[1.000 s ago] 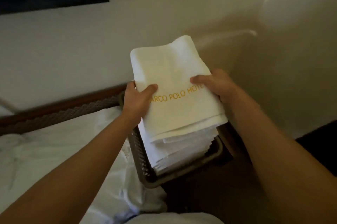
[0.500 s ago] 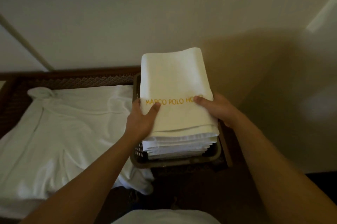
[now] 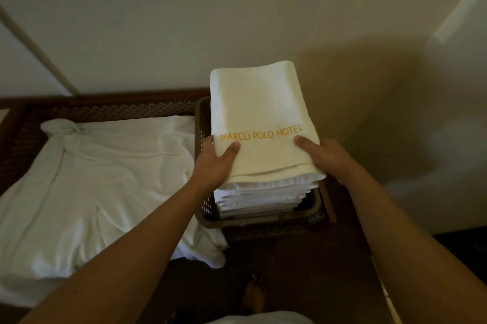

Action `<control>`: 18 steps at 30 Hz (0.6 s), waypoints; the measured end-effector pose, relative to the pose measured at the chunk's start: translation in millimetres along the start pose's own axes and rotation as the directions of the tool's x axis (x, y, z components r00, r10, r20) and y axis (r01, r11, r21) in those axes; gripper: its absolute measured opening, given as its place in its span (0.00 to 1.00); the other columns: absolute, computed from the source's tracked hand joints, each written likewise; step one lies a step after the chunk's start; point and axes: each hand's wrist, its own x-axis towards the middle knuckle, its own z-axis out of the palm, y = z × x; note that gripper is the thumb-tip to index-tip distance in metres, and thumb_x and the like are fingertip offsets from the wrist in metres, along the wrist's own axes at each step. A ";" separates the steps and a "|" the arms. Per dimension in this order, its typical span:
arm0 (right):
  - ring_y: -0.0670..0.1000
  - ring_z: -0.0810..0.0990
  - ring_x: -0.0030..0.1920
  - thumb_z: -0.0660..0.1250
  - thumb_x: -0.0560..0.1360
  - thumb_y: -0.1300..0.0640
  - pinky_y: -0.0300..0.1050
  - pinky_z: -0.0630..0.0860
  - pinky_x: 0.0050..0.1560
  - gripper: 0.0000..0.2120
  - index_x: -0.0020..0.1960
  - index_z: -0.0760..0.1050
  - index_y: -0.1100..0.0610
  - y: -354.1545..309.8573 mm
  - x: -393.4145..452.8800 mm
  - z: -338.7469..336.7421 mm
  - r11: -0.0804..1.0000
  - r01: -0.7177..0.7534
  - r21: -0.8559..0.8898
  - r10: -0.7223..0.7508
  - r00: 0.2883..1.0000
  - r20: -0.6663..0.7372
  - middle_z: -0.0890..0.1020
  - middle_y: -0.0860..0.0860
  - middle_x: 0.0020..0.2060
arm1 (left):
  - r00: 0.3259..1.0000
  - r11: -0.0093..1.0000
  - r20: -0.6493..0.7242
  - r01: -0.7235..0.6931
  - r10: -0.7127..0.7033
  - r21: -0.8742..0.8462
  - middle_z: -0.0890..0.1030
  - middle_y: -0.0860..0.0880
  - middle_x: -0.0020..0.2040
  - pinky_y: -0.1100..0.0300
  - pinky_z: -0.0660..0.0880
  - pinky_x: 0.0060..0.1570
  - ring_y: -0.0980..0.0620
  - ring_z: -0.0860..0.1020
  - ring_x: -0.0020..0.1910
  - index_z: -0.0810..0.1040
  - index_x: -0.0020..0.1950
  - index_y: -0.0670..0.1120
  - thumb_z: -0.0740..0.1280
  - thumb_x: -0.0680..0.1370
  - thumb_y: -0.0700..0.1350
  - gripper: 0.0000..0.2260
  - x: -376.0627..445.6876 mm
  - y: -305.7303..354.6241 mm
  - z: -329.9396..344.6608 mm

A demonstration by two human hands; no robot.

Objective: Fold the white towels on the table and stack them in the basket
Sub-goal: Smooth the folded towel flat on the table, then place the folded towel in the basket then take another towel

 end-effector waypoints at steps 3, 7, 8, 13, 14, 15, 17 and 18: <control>0.55 0.81 0.51 0.65 0.78 0.36 0.46 0.74 0.51 0.28 0.62 0.80 0.59 -2.6 -14.8 17.5 0.982 -0.043 -0.185 0.004 0.979 -0.205 0.83 0.55 0.55 | 0.998 1.000 0.059 -0.018 0.019 -0.014 0.77 0.53 0.63 0.68 0.72 0.37 0.55 0.78 0.52 0.66 0.76 0.50 0.65 0.81 0.61 0.28 -7.8 -6.5 -10.4; 0.65 0.69 0.70 0.60 0.79 0.36 0.61 0.68 0.66 0.35 0.75 0.63 0.60 -15.5 -42.8 64.7 0.846 -0.149 -0.513 -0.110 0.891 -0.440 0.69 0.62 0.72 | 0.993 0.999 0.116 -0.028 0.023 0.039 0.80 0.52 0.53 0.49 0.82 0.48 0.50 0.81 0.49 0.65 0.76 0.51 0.60 0.83 0.61 0.25 -25.9 -30.6 -46.9; 0.66 0.62 0.74 0.61 0.79 0.37 0.66 0.63 0.70 0.36 0.78 0.57 0.58 -20.4 -51.6 84.2 0.826 -0.130 -0.548 -0.168 0.872 -0.461 0.61 0.63 0.76 | 0.991 0.997 0.130 -0.040 0.031 0.065 0.80 0.51 0.53 0.45 0.81 0.53 0.47 0.82 0.50 0.65 0.76 0.51 0.60 0.83 0.62 0.25 -29.5 -40.7 -61.4; 0.63 0.52 0.79 0.65 0.76 0.47 0.76 0.53 0.72 0.33 0.77 0.57 0.51 -38.7 -92.4 203.3 0.664 0.193 -0.722 -0.552 0.779 -0.299 0.49 0.59 0.81 | 0.991 0.996 0.128 -0.041 0.031 0.074 0.79 0.52 0.56 0.51 0.80 0.50 0.49 0.82 0.50 0.70 0.71 0.54 0.64 0.83 0.57 0.18 -45.8 -95.5 -154.3; 0.63 0.52 0.80 0.65 0.77 0.47 0.76 0.52 0.72 0.32 0.77 0.58 0.51 -42.8 -98.4 226.9 0.625 0.207 -0.752 -0.563 0.788 -0.251 0.49 0.59 0.81 | 0.993 0.996 0.115 -0.040 0.030 0.086 0.79 0.52 0.57 0.53 0.79 0.49 0.49 0.82 0.50 0.72 0.69 0.54 0.65 0.82 0.56 0.16 -48.2 -106.0 -173.4; 0.63 0.49 0.80 0.64 0.77 0.46 0.76 0.51 0.73 0.32 0.78 0.57 0.50 -46.9 -103.4 250.9 0.605 0.197 -0.771 -0.535 0.818 -0.211 0.47 0.58 0.81 | 0.994 0.994 0.101 -0.041 0.030 0.104 0.79 0.53 0.57 0.55 0.78 0.49 0.50 0.82 0.51 0.74 0.68 0.53 0.65 0.82 0.55 0.15 -50.0 -117.0 -193.2; 0.64 0.42 0.81 0.62 0.78 0.44 0.75 0.46 0.74 0.35 0.80 0.51 0.49 -51.3 -110.1 295.0 0.610 0.141 -0.780 -0.409 0.899 -0.158 0.41 0.55 0.82 | 0.998 0.990 0.066 -0.023 0.014 0.139 0.80 0.54 0.58 0.57 0.76 0.52 0.50 0.82 0.53 0.76 0.66 0.52 0.66 0.82 0.53 0.14 -53.6 -139.9 -231.1; 0.64 0.40 0.81 0.62 0.78 0.44 0.74 0.45 0.74 0.36 0.81 0.49 0.49 -52.5 -110.6 315.0 0.624 0.123 -0.772 -0.354 0.925 -0.139 0.40 0.55 0.82 | 0.999 0.989 0.045 -0.010 0.003 0.149 0.80 0.54 0.58 0.57 0.76 0.53 0.50 0.82 0.54 0.77 0.66 0.51 0.66 0.82 0.52 0.14 -54.6 -150.5 -249.0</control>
